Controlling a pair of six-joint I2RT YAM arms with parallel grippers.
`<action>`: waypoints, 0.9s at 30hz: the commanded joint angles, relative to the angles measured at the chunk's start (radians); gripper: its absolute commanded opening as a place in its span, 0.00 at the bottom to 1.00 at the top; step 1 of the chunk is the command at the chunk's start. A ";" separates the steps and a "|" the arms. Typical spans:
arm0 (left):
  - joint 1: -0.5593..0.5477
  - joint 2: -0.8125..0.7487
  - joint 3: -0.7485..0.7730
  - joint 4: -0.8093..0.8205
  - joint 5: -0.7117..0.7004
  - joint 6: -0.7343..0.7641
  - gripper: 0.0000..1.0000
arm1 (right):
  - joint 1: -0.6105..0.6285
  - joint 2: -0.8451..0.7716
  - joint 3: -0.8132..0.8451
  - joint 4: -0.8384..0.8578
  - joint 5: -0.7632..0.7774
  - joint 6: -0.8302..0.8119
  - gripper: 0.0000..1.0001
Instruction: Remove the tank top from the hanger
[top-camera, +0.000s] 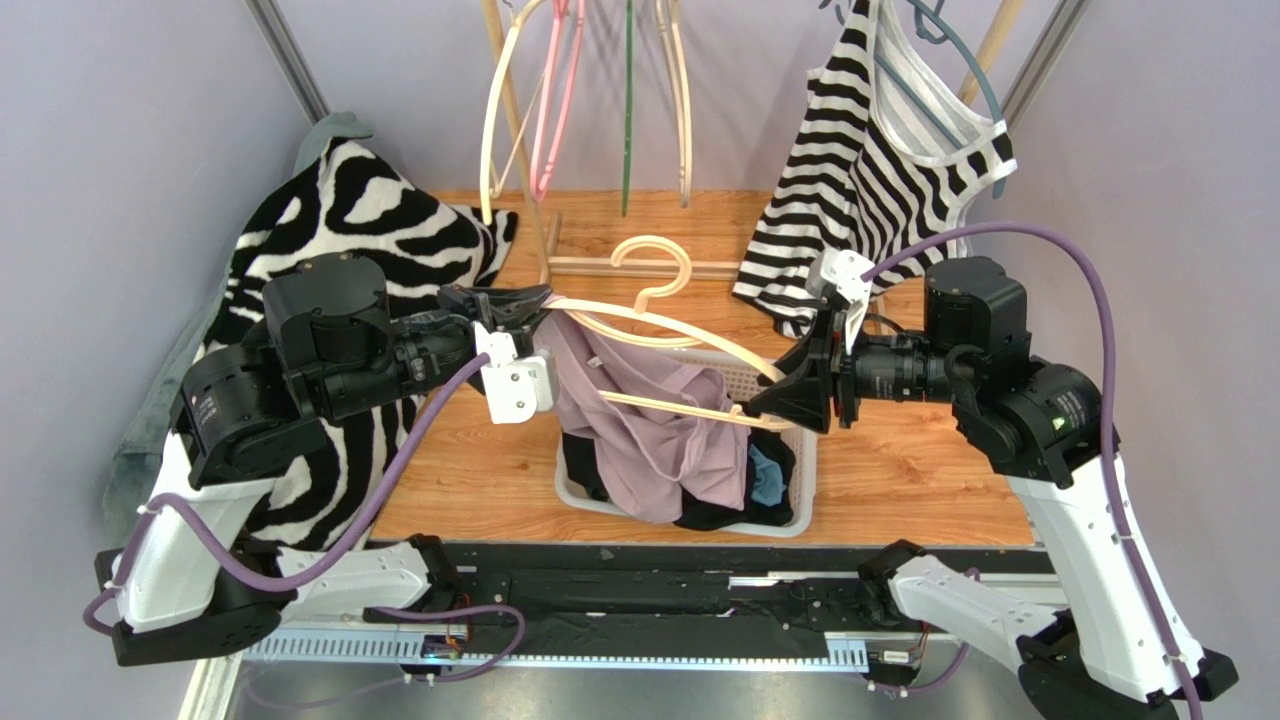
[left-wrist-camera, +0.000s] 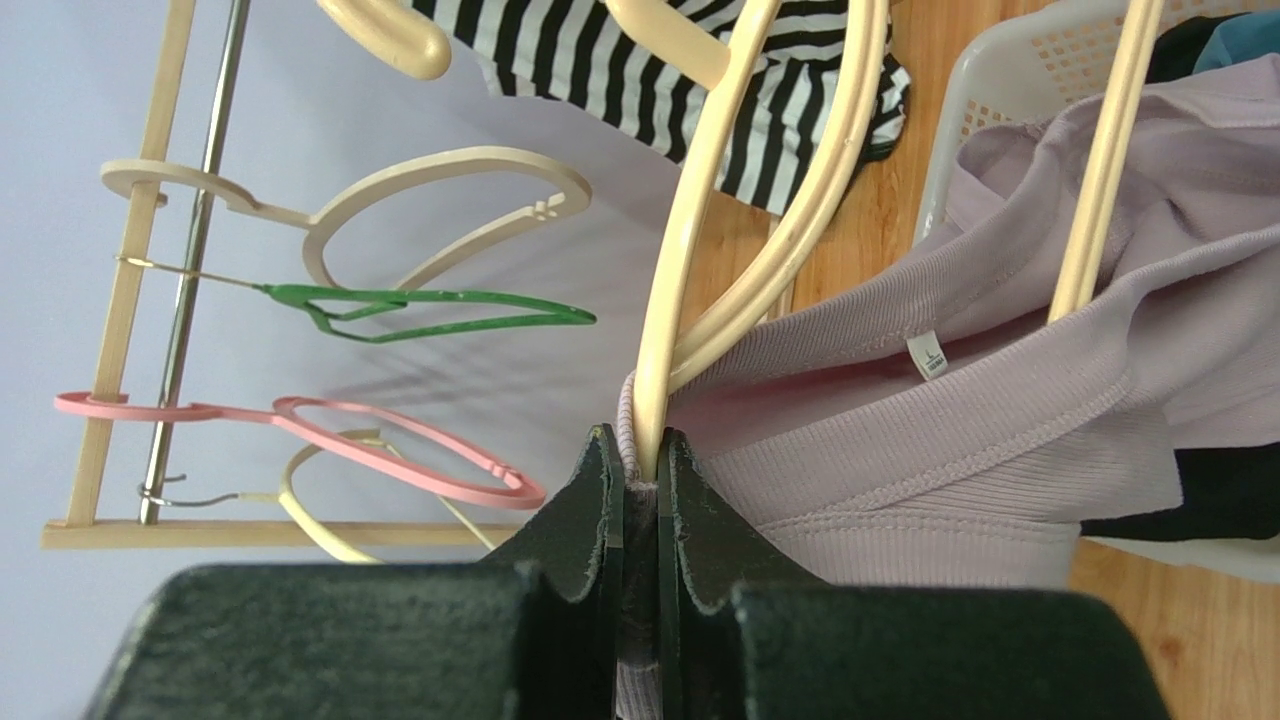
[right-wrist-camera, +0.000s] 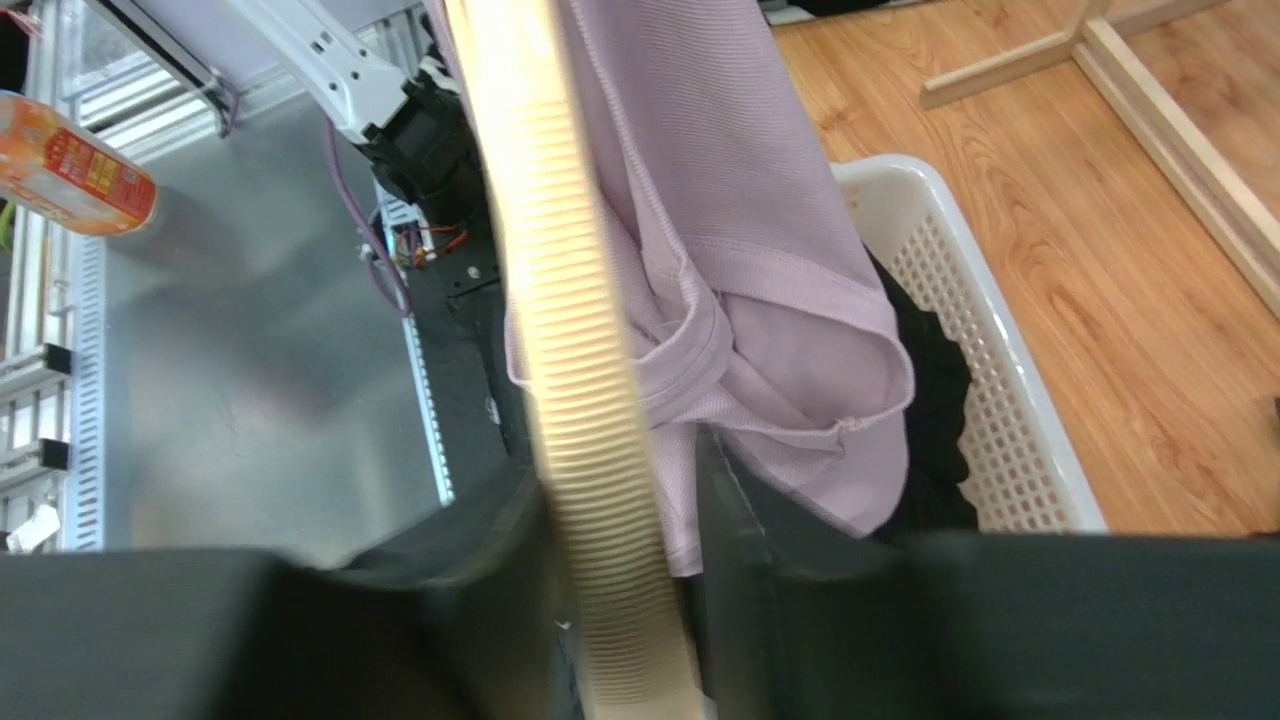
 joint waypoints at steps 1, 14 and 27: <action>-0.007 0.005 0.014 0.081 0.033 -0.005 0.00 | -0.005 -0.038 0.007 0.046 -0.080 0.021 0.16; -0.019 0.129 0.135 0.139 0.008 -0.165 0.93 | -0.005 -0.303 -0.096 0.170 0.168 0.067 0.00; 0.013 0.111 0.215 0.092 0.099 -0.425 0.95 | -0.005 -0.553 -0.119 0.096 0.544 0.001 0.00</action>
